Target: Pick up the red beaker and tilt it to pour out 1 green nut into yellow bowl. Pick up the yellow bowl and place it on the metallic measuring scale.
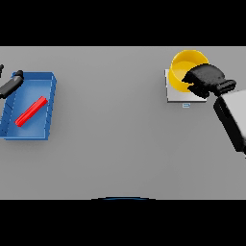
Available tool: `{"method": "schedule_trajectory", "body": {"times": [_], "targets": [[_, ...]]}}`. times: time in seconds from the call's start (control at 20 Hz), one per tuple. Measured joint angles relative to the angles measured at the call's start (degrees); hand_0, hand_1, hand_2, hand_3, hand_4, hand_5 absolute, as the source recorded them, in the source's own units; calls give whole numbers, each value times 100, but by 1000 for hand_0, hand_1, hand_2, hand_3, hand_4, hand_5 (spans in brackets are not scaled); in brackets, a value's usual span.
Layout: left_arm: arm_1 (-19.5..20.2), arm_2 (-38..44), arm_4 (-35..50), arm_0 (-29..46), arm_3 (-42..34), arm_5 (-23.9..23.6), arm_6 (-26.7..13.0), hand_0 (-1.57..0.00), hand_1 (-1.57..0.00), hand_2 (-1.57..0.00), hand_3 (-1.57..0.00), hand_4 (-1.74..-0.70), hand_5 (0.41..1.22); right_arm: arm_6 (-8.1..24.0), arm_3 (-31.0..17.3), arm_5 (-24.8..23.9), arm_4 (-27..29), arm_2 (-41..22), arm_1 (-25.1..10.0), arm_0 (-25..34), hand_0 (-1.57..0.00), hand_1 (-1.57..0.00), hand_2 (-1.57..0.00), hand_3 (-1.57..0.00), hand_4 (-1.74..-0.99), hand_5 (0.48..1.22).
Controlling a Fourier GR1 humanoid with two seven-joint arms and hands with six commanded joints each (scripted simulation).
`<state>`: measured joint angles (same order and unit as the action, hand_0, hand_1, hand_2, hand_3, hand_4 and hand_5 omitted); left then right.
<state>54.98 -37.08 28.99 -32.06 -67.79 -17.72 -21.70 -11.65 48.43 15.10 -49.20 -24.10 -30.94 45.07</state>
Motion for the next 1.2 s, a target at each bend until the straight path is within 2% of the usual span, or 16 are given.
{"method": "schedule_trajectory", "body": {"times": [0.2,0.25,0.4,0.5,0.55,0.6,0.7,0.8,1.0,1.2], "targets": [[56,-4,-3,-25,-18,42,-58,1,1,1,1,-726,710,-180,-669,-136,26,99,123,180,-1562,-1571,-1405,-1374,-1741,1221],[25,-8,-8,-46,-2,35,-59,1,1,1,1,-729,714,-113,-736,-108,53,128,185,199,-1548,-1571,-1393,-1407,-1741,1221],[6,-21,-15,-53,-5,18,-84,1,1,1,1,-727,712,-95,-906,-17,109,183,303,234,-1417,-1571,-1363,-1487,-1741,1221],[-9,-28,-19,-49,-44,-31,-99,1,1,1,1,-727,715,-221,-1002,-20,74,165,300,243,-1397,-1571,-1385,-1363,-1741,1221],[1,-38,-40,-49,-55,-47,-104,1,1,1,1,-729,717,-174,-1024,54,58,166,292,279,-1332,-1459,-1423,-1198,-1741,1221],[5,-15,-15,-9,-12,-25,-59,1,1,1,1,-730,720,-198,-1048,54,88,207,298,264,-1128,-1322,-1330,-1057,-1701,1221],[-62,-20,17,18,21,14,-12,1,1,1,1,-733,728,-299,-1011,104,165,285,249,223,-721,-980,-1042,-833,-1619,1072],[-76,-8,-2,-74,107,83,27,1,1,1,1,-729,723,-121,-1079,180,186,326,286,276,-461,-703,-799,-669,-1563,971],[-96,-32,-30,-83,89,40,2,1,1,1,1,-723,705,-221,-1114,281,74,191,224,300,-188,-304,-446,-490,-1485,859],[-85,-6,-16,-32,94,4,46,1,1,1,1,-722,697,-288,-1197,293,25,141,231,335,-77,-124,-202,-352,-1431,799]]}}
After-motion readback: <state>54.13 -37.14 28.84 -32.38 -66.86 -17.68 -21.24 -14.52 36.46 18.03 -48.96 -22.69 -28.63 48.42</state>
